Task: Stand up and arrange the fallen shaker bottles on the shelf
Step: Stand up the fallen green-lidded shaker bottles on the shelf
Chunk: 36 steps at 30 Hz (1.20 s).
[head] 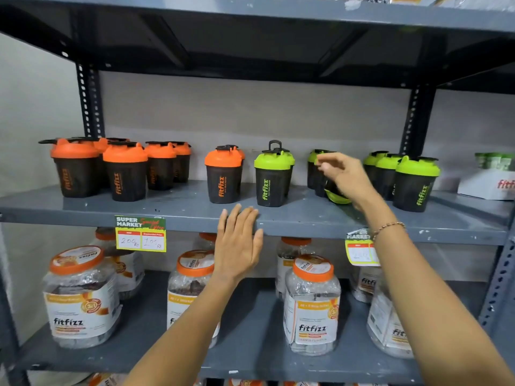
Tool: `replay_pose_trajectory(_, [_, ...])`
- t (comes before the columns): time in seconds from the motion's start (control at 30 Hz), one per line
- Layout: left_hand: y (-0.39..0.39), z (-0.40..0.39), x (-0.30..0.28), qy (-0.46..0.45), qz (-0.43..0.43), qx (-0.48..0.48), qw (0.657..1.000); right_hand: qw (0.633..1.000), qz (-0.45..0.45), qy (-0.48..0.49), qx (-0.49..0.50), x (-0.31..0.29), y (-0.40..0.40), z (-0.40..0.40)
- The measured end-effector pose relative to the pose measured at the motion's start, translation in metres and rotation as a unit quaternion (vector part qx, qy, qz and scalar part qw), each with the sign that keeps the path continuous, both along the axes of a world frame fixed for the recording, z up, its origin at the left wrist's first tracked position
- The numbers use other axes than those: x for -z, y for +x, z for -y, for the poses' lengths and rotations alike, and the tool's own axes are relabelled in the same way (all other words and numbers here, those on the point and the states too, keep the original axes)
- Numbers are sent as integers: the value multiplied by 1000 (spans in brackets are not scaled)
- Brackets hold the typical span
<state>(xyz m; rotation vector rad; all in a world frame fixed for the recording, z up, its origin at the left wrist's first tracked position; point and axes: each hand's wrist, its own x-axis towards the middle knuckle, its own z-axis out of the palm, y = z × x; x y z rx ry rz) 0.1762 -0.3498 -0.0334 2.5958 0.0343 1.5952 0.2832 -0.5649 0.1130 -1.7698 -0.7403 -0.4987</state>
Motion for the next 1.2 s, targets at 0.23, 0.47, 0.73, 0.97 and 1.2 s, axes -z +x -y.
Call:
replay_pose_trajectory(0.23, [20, 91, -8, 70, -36, 42, 996, 971, 50, -100, 209, -11, 23, 95])
replay_pose_trajectory(0.47, [44, 128, -6, 72, 7, -19, 997, 938, 38, -277, 203, -5, 51, 115])
replay_pose_trajectory(0.73, [50, 125, -3, 99, 33, -58, 993, 882, 32, -456, 115, -10, 81, 92])
replay_pose_trajectory(0.97, [55, 123, 0, 101, 55, -57, 992, 887, 89, -435, 128, -9, 91, 94])
replay_pose_trajectory(1.2, [53, 119, 0, 96, 42, -38, 994, 905, 0, -424, 45, -18, 82, 103])
